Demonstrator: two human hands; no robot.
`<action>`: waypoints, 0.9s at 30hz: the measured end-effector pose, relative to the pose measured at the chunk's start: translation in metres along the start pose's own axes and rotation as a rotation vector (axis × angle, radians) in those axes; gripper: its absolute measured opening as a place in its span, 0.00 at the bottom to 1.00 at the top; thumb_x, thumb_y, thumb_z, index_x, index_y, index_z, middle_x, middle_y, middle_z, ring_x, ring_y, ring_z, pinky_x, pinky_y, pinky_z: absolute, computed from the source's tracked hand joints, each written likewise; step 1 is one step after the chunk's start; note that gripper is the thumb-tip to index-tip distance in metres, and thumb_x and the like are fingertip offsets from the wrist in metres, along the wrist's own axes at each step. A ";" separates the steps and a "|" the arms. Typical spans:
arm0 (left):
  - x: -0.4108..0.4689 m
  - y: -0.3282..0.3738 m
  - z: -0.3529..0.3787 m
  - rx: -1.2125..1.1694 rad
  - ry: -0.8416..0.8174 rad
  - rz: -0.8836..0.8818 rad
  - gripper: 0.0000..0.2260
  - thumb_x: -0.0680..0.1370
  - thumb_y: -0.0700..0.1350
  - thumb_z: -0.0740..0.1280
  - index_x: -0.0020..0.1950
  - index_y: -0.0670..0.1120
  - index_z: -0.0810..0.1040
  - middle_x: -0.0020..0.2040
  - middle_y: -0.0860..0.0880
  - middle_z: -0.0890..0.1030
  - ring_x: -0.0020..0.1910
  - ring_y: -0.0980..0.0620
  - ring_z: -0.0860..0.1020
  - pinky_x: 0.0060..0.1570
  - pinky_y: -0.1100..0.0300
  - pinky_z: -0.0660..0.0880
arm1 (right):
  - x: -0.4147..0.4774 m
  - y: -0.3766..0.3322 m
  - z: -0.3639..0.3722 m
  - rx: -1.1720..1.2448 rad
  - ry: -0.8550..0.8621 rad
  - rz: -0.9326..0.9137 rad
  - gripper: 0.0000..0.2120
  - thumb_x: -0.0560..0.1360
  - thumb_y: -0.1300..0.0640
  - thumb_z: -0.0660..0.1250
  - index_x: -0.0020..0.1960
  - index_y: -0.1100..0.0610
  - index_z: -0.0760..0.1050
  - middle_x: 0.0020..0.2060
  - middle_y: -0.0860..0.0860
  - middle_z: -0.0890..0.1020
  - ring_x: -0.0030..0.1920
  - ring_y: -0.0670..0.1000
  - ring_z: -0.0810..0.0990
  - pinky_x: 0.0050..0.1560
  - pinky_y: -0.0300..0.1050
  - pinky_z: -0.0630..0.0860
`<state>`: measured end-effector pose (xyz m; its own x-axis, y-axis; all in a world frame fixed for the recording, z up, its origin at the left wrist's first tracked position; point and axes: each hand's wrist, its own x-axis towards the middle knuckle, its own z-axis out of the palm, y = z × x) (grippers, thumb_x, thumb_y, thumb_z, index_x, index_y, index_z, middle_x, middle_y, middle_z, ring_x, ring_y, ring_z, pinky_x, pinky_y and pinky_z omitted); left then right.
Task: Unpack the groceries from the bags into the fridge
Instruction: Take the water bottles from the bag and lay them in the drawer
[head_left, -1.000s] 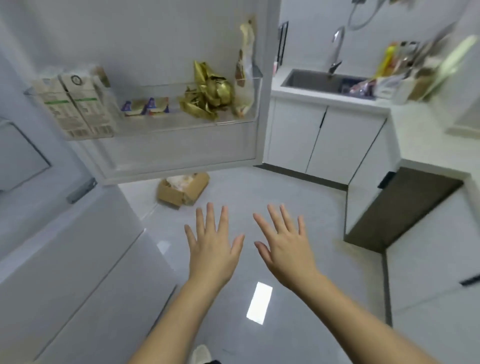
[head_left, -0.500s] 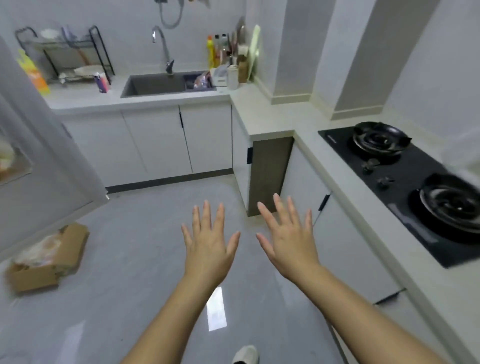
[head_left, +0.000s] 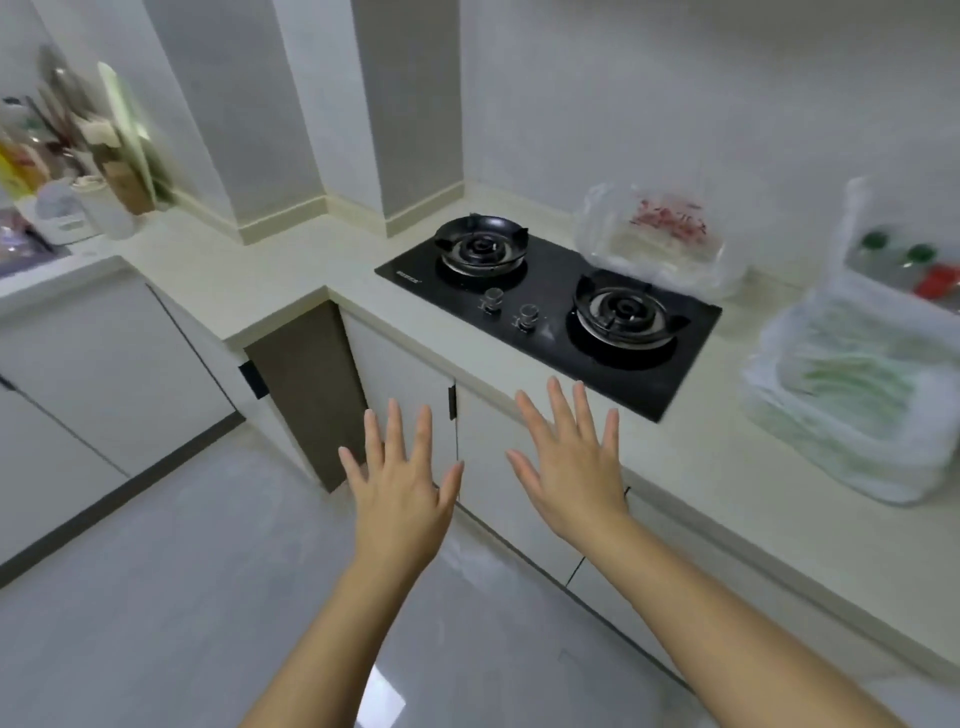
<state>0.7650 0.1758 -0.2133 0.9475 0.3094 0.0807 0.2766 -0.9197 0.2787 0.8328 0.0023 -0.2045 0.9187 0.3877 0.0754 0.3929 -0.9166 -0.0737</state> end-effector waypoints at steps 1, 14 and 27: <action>0.005 0.008 0.003 0.003 -0.006 0.025 0.31 0.80 0.63 0.48 0.79 0.54 0.42 0.80 0.47 0.38 0.76 0.46 0.32 0.73 0.39 0.37 | 0.000 0.008 -0.001 0.003 0.006 0.035 0.31 0.81 0.38 0.46 0.79 0.45 0.39 0.79 0.53 0.40 0.78 0.58 0.35 0.74 0.67 0.41; 0.050 0.127 0.039 -0.050 -0.056 0.153 0.32 0.79 0.64 0.44 0.79 0.54 0.38 0.79 0.47 0.36 0.77 0.45 0.33 0.74 0.40 0.38 | 0.007 0.140 -0.006 0.056 0.064 0.307 0.31 0.81 0.38 0.47 0.79 0.45 0.39 0.79 0.53 0.40 0.78 0.58 0.36 0.74 0.66 0.40; 0.099 0.287 0.088 -0.086 -0.024 0.313 0.34 0.77 0.66 0.41 0.80 0.52 0.47 0.80 0.45 0.44 0.78 0.43 0.39 0.73 0.36 0.44 | 0.028 0.288 -0.023 0.045 0.024 0.368 0.31 0.82 0.38 0.46 0.79 0.44 0.38 0.79 0.51 0.38 0.77 0.57 0.33 0.75 0.65 0.38</action>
<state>0.9527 -0.0787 -0.2095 0.9882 0.0082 0.1530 -0.0423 -0.9452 0.3236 0.9713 -0.2532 -0.2005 0.9978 0.0305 0.0593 0.0388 -0.9889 -0.1433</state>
